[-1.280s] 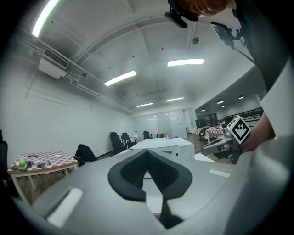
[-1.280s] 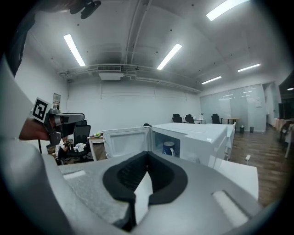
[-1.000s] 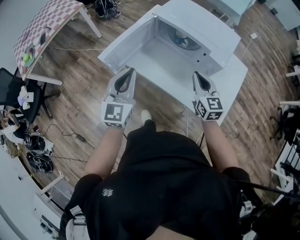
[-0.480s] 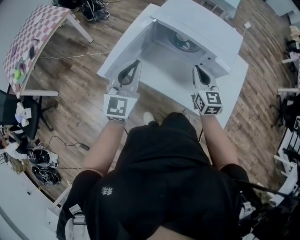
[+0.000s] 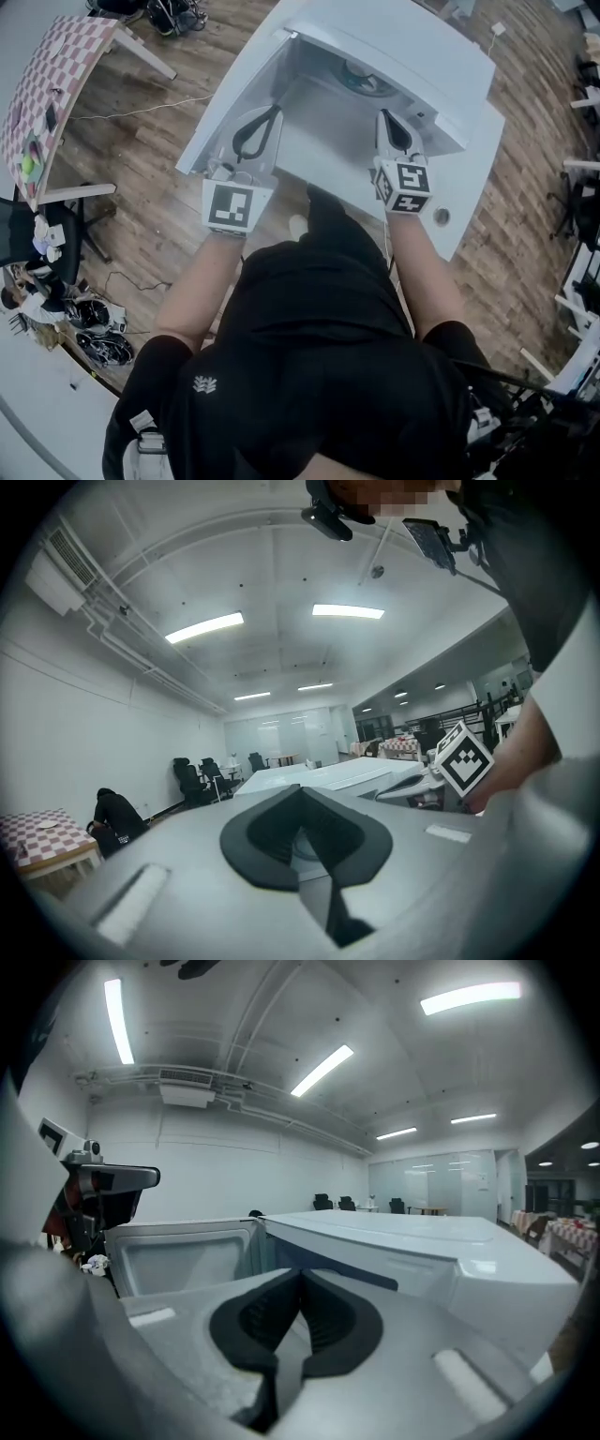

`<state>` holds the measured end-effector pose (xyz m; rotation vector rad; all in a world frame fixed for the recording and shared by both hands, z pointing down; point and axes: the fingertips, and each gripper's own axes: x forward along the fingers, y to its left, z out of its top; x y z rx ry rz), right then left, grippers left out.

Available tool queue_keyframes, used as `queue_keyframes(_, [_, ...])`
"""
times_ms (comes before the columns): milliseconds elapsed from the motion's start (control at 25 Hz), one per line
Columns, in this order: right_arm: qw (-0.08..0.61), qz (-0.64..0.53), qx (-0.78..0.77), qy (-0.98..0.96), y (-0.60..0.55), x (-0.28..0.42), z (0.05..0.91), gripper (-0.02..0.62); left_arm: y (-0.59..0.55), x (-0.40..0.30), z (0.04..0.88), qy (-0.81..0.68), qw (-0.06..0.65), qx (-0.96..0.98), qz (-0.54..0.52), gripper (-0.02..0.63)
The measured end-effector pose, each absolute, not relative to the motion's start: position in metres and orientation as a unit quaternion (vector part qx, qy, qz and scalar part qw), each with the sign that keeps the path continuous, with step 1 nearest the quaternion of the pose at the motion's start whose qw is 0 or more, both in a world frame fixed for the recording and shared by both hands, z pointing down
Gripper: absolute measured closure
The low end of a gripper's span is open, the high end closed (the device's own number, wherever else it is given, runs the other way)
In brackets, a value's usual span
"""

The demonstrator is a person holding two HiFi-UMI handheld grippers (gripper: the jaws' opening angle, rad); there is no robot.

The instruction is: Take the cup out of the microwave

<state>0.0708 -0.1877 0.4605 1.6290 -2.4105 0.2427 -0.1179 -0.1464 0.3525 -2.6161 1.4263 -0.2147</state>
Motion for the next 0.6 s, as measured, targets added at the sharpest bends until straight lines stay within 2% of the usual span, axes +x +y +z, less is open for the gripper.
queue_keyframes(320, [0.116, 0.085, 0.561, -0.815, -0.227, 0.077, 0.508, 0.594, -0.189, -0.096, 0.393, 0.46, 0.056, -0.882, -0.089, 0.603])
queue_keyframes(600, [0.124, 0.045, 0.558, -0.819, -0.258, 0.066, 0.532, 0.528, -0.224, -0.095, 0.432, 0.452, 0.035, -0.886, -0.097, 0.603])
